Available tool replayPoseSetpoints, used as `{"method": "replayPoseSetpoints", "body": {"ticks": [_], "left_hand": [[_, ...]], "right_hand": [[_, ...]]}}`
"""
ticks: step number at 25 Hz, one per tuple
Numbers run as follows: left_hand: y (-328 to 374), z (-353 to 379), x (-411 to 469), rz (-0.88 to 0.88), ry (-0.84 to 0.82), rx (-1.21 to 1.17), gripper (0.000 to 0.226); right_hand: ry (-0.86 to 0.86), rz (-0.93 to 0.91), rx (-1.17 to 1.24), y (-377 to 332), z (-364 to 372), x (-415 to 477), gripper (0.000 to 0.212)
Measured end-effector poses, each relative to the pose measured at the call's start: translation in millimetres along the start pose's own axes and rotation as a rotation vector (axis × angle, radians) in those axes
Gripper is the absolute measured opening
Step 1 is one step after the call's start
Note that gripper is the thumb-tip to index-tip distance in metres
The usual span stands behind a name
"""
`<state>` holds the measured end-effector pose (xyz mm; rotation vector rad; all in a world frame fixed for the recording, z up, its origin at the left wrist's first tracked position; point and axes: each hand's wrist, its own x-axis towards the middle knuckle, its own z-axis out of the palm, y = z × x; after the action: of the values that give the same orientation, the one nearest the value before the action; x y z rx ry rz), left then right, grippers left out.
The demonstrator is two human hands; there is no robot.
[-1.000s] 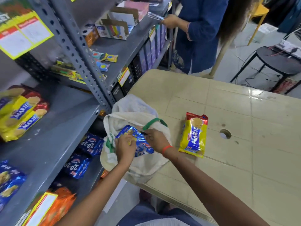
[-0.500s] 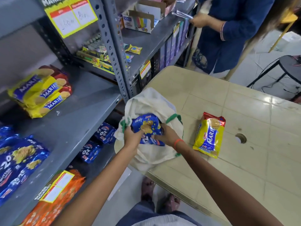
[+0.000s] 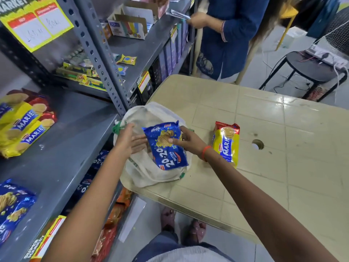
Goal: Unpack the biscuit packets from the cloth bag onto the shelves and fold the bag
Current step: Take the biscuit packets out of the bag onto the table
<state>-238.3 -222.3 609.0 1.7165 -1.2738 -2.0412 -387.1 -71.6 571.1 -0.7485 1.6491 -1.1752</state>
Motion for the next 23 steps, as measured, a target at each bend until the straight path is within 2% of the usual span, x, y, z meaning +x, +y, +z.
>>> {"method": "replayPoseSetpoints", "body": {"ticks": [2, 4, 6, 8, 10, 14, 16, 19, 23], "left_hand": [[-1.1, -7.4, 4.4, -0.08, -0.064, 0.054, 0.048], [-14.1, 1.4, -0.7, -0.044, -0.141, 0.117, 0.034], [-32.7, 22.7, -12.8, 0.056, -0.269, 0.118, 0.019], [-54.7, 44.4, -20.0, 0.21, -0.319, 0.174, 0.011], [-78.3, 59.5, -20.5, 0.316, -0.349, 0.302, 0.024], [-130.7, 79.4, -13.6, 0.207, -0.539, 0.579, 0.038], [-152.9, 96.3, -8.6, 0.139, -0.624, 0.711, 0.041], [-168.9, 125.1, -0.9, 0.102, -0.631, 0.82, 0.045], [-164.2, 154.6, 4.1, 0.115, -0.571, 0.716, 0.042]], "right_hand": [[0.066, -0.023, 0.091, 8.4, 3.0, -4.7, 0.03], [0.165, -0.008, 0.211, 17.3, 3.7, -10.6, 0.03], [0.222, 0.082, 0.269, 18.5, -2.4, -15.7, 0.027], [0.211, 0.217, 0.304, 23.0, -13.9, -23.1, 0.026], [0.183, 0.34, 0.355, 37.4, -24.7, -39.7, 0.024], [0.246, 0.587, 0.377, 97.1, -32.4, -92.6, 0.013], [0.399, 0.683, 0.376, 129.9, -31.3, -109.5, 0.012], [0.679, 0.678, 0.263, 158.9, -35.2, -111.3, 0.021], [0.779, 0.572, 0.086, 157.7, -57.1, -94.7, 0.031]]}}
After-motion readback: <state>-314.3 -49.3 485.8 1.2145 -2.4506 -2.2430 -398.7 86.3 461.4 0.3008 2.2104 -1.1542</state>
